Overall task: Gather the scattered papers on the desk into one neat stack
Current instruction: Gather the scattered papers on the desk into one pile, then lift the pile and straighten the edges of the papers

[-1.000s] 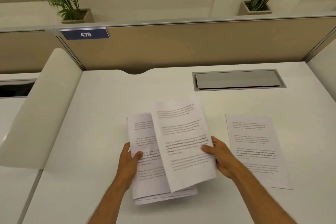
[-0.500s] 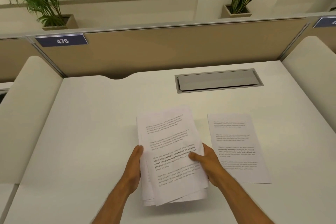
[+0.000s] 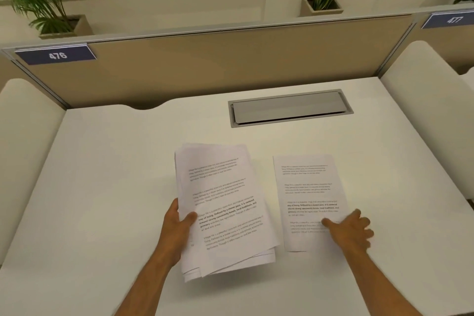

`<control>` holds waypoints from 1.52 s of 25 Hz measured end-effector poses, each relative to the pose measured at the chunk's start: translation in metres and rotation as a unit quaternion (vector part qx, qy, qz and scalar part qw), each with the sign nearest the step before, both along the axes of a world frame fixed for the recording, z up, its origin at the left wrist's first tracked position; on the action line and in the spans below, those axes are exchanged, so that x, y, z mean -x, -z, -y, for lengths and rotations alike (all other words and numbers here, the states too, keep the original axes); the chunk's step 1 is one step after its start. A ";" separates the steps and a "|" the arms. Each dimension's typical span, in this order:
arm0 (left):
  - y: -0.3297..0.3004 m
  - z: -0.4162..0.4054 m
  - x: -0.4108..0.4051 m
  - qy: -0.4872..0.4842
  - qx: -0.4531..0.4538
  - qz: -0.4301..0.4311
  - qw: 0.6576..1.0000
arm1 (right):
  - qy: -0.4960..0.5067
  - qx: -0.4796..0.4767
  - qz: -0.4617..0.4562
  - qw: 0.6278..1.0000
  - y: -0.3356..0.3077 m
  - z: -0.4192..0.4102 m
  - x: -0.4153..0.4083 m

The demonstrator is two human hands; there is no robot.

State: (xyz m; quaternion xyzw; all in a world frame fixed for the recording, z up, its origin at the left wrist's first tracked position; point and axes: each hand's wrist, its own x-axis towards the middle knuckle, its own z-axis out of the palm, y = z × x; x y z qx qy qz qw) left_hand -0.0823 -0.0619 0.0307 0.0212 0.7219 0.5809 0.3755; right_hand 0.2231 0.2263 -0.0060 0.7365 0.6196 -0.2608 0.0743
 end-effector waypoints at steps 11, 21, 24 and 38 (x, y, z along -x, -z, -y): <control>-0.009 0.001 0.004 -0.019 -0.010 -0.004 1.000 | 0.082 0.107 -0.503 0.854 -0.033 -0.029 0.031; -0.024 0.002 0.007 -0.026 -0.031 0.006 0.999 | -0.004 0.204 -0.565 0.799 -0.082 0.063 0.108; -0.028 0.001 0.005 -0.016 -0.035 -0.007 0.999 | -0.075 0.193 -0.497 0.843 -0.086 0.091 0.120; -0.053 -0.006 0.004 0.043 -0.085 0.006 0.995 | -0.154 0.123 -0.494 0.847 -0.113 0.065 0.146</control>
